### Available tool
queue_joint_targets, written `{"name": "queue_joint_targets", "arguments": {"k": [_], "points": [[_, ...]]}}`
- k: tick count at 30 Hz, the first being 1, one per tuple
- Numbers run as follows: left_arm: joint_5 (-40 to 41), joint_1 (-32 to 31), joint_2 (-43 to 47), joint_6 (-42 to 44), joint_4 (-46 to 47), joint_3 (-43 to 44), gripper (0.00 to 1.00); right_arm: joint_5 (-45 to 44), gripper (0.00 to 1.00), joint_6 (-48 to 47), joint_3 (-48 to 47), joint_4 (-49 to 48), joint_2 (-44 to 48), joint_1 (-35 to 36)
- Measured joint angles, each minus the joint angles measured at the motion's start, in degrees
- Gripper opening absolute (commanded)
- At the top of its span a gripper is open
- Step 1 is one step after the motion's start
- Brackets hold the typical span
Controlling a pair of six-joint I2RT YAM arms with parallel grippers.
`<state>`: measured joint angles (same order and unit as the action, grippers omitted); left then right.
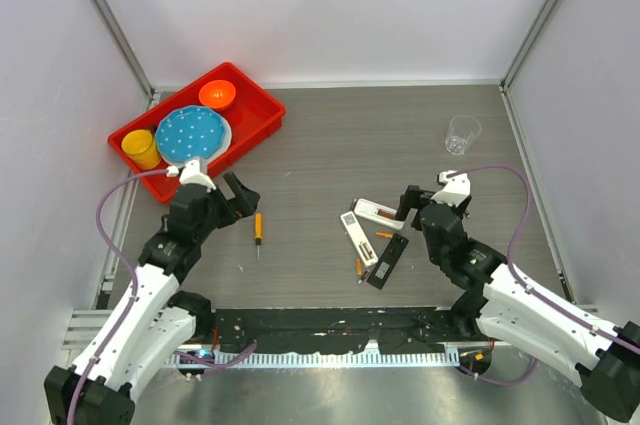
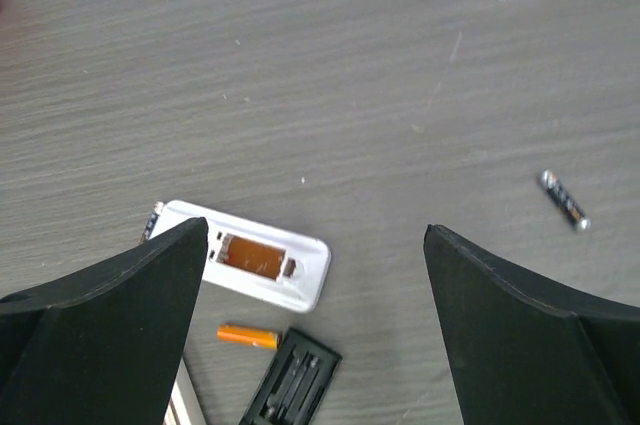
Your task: Unload the batteries from the remote control
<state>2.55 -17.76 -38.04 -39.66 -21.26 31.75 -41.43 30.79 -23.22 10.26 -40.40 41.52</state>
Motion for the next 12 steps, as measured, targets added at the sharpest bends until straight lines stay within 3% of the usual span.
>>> {"name": "queue_joint_targets", "arguments": {"k": [12], "points": [[11.67,0.00,-10.14,13.20,16.33,2.05,1.00,0.92,1.00,-31.41,6.71,-34.64,0.17,-0.72]]}}
